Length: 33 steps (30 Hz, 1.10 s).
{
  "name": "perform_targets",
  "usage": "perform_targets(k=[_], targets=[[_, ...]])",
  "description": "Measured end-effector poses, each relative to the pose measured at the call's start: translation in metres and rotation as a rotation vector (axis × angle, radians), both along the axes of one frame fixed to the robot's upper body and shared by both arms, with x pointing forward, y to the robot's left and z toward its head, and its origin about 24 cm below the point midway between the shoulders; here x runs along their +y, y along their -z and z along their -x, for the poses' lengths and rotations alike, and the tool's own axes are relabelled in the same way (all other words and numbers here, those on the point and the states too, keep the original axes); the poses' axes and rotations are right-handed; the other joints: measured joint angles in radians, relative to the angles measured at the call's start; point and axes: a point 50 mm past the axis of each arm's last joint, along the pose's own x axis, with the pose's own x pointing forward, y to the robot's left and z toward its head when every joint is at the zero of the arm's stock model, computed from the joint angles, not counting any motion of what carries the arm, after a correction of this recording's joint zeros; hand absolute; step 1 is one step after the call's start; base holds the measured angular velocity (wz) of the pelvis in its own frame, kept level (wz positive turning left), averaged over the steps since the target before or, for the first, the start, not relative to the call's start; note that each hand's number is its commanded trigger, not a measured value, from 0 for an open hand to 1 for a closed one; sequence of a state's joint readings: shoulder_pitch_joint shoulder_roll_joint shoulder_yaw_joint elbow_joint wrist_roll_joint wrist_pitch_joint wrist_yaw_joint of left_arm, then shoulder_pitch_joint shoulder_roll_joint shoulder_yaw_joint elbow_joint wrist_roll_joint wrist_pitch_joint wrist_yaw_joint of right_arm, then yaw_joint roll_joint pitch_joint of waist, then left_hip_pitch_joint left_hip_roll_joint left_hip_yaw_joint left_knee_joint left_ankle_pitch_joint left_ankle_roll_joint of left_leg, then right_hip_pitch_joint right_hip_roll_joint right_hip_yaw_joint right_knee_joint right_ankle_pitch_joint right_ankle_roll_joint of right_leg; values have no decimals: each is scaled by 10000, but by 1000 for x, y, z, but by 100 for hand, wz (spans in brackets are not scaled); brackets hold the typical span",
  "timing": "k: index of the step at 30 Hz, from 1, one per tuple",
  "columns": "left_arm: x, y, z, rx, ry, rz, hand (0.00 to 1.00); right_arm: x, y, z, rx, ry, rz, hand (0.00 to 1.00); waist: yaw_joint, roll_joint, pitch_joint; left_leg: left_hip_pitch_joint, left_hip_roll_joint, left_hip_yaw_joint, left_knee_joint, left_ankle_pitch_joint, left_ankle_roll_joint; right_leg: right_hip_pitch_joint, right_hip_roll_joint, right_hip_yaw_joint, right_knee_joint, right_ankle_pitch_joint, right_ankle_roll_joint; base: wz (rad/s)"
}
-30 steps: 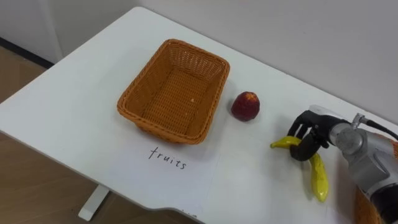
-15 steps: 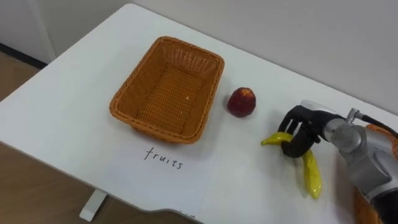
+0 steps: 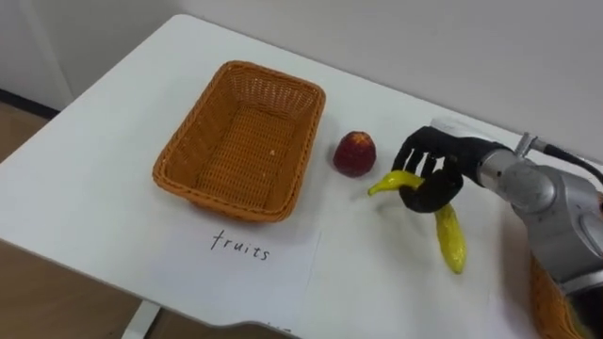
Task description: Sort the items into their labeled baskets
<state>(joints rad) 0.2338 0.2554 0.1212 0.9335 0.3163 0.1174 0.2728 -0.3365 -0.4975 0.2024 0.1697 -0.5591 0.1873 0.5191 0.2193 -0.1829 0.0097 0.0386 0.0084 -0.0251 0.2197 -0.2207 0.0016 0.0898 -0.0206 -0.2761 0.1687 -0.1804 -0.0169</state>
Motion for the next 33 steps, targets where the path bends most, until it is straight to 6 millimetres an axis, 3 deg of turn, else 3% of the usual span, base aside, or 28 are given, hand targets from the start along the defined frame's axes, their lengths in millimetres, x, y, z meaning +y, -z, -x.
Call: perform_targets(k=[18,25,33], targets=[[-1,1,9,146,-171,143,0,-13,-24,-3,-1465,704,-1583,100,-195,63,-8,194,-4,90,-152,13,17,123,-1,127,16,-2,4,-1],[-4,1,8,68,-127,231,0,2,-49,0,-2491,-1,-1609,100,-207,307,-80,168,0,102,-168,13,16,91,-2,40,23,-4,6,0],[-8,3,11,133,-175,367,0,11,-65,1,-3332,-391,-1649,100,-181,303,-99,162,-56,-35,-161,25,39,136,-60,-11,40,-23,38,4]])
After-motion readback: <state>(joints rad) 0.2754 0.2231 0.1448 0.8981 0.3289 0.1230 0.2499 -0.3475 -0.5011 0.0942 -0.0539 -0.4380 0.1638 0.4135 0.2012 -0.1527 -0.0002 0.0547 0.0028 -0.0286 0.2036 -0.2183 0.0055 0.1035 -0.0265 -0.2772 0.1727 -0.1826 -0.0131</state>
